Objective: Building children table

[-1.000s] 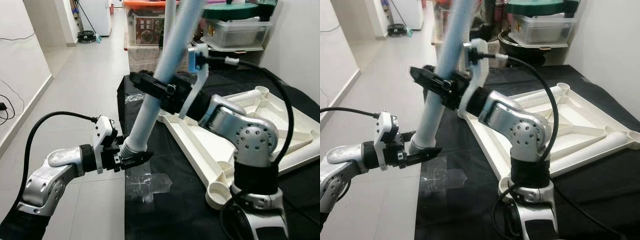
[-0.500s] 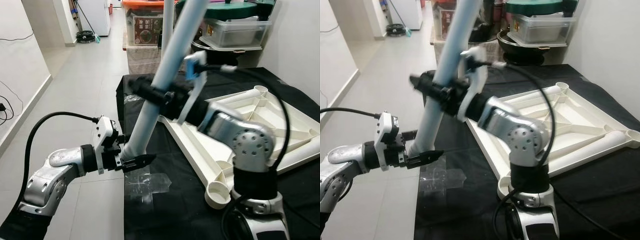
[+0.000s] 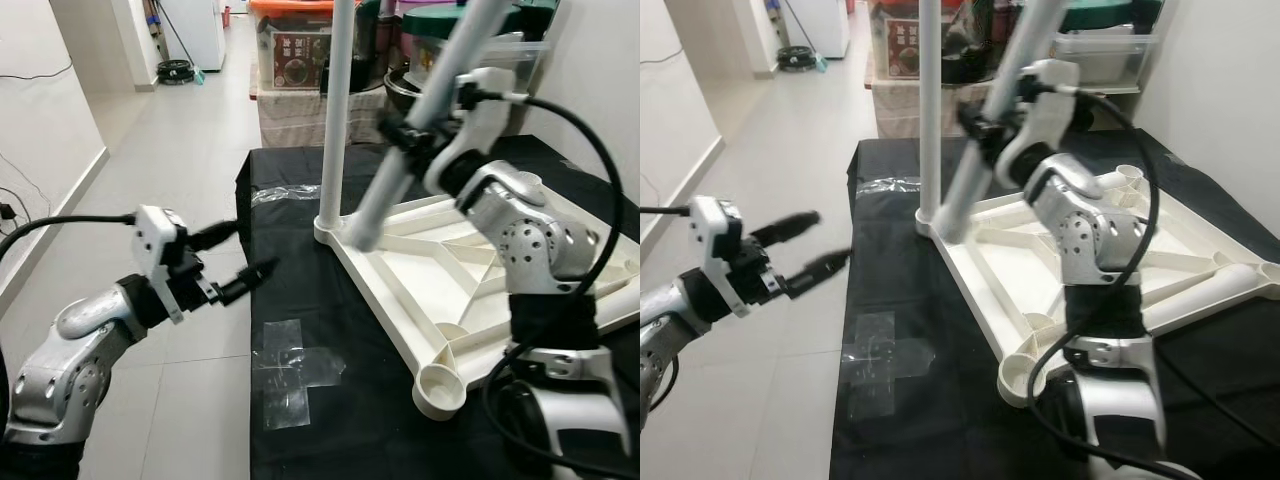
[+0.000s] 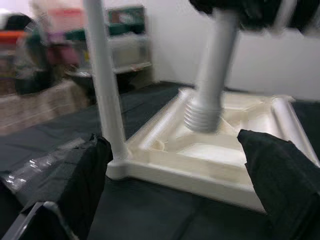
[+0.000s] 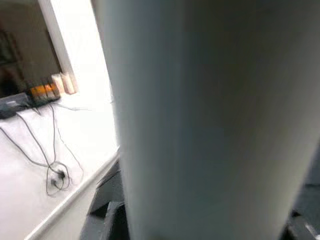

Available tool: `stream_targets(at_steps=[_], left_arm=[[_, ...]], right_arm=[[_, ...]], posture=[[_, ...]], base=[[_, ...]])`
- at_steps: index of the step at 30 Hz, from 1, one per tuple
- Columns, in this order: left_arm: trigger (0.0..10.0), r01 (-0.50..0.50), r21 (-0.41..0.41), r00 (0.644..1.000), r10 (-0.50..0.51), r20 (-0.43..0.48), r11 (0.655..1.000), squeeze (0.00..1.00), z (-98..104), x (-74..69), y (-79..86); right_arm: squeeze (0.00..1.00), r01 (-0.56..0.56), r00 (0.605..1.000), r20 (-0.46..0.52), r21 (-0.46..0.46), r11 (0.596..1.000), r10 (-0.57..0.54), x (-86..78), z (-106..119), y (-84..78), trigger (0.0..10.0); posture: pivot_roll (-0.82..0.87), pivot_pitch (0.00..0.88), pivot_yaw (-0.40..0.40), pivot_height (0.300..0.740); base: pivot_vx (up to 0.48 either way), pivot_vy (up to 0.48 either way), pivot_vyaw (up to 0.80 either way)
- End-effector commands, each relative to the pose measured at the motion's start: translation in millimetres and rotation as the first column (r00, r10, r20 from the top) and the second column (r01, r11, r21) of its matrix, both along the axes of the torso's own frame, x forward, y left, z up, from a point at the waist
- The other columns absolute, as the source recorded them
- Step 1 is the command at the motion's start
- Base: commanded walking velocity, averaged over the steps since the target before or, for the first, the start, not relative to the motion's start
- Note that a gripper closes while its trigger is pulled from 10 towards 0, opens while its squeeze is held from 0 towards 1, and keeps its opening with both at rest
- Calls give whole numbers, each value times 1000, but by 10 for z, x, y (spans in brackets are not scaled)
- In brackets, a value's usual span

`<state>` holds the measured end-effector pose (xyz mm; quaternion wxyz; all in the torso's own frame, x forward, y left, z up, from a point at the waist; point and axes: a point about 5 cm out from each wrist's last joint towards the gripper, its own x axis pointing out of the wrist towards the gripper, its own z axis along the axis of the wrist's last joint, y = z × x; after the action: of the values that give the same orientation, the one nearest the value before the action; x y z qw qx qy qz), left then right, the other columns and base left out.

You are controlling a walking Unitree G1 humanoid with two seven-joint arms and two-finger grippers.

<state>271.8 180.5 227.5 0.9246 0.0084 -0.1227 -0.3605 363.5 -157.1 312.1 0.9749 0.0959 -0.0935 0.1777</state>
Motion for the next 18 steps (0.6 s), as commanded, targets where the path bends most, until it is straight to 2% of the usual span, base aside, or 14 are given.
stream_targets(at_steps=[1, 2, 4, 5, 8, 9, 10, 12, 13, 14, 17, 18], left_arm=[[10000, -176, -53, 984, 177, 29, 983, 0, 21, -1, 89], [10000, -176, -53, 984, 177, 29, 983, 0, 21, -1, 89], [10000, -280, -119, 960, 281, -3, 953, 0, -30, -30, 116], [10000, -315, -117, 949, 313, -35, 942, 0, -98, -55, 99], [10000, -334, -108, 942, 330, -54, 936, 0, -144, -72, 84], [10000, -421, -97, 905, 409, -117, 902, 0, -287, -124, 81], [10000, -452, -112, 888, 436, -146, 885, 0, -332, -144, 84], [10000, -452, -112, 888, 436, -146, 885, 0, -332, -144, 84], [10000, -489, -106, 867, 470, -165, 866, 0, -381, -170, 74], [10000, -506, -104, 857, 485, -171, 856, 0, -408, -195, 55], [10000, -523, -73, 844, 504, -181, 849, 0, -474, -253, -19], [10000, -522, -60, 845, 506, -175, 851, 0, -483, -264, -40]], right_arm=[[0, 139, 989, -51, -28, 990, -140, 50, -130, -103, 10000], [0, 139, 989, -51, -28, 990, -140, 50, -130, -103, 10000], [0, 211, 969, -128, -21, 977, -212, 63, -262, -132, 10000], [0, 216, 966, -144, 4, 976, -213, 55, -310, -104, 10000], [0, 215, 967, -148, 23, 976, -209, 48, -335, -82, 10000], [0, 148, 983, -122, 91, 985, -137, -39, -383, 84, 10000], [0, 116, 987, -122, 119, 986, -102, -76, -402, 146, 10000], [0, 116, 987, -122, 119, 986, -102, -76, -402, 146, 10000], [0, 95, 989, -127, 153, 984, -76, -119, -411, 184, 10000], [0, 82, 992, -113, 162, 983, -64, -152, -398, 197, 10000], [0, 64, 994, 85, 91, 994, -72, -306, -263, 184, 10000], [0, 53, 991, 120, 87, 995, -63, -346, -242, 182, 10000]], posture=[[33, 0, -46, 740], [33, 0, -46, 740], [40, 0, -48, 740], [45, 0, -48, 740], [45, 0, -48, 740], [42, 0, -36, 740], [42, 0, -36, 740], [42, 0, -36, 740], [43, 0, -38, 740], [43, 0, -38, 740], [44, 0, -41, 740], [44, 0, -41, 740]], base=[[0, 0, 0], [0, 0, 0], [0, 0, 0], [0, 0, 0], [0, 0, 0], [0, 0, 0], [0, 0, 0], [0, 0, 0], [0, 0, 0], [0, 0, 0], [0, 0, 0], [0, 0, 0]])
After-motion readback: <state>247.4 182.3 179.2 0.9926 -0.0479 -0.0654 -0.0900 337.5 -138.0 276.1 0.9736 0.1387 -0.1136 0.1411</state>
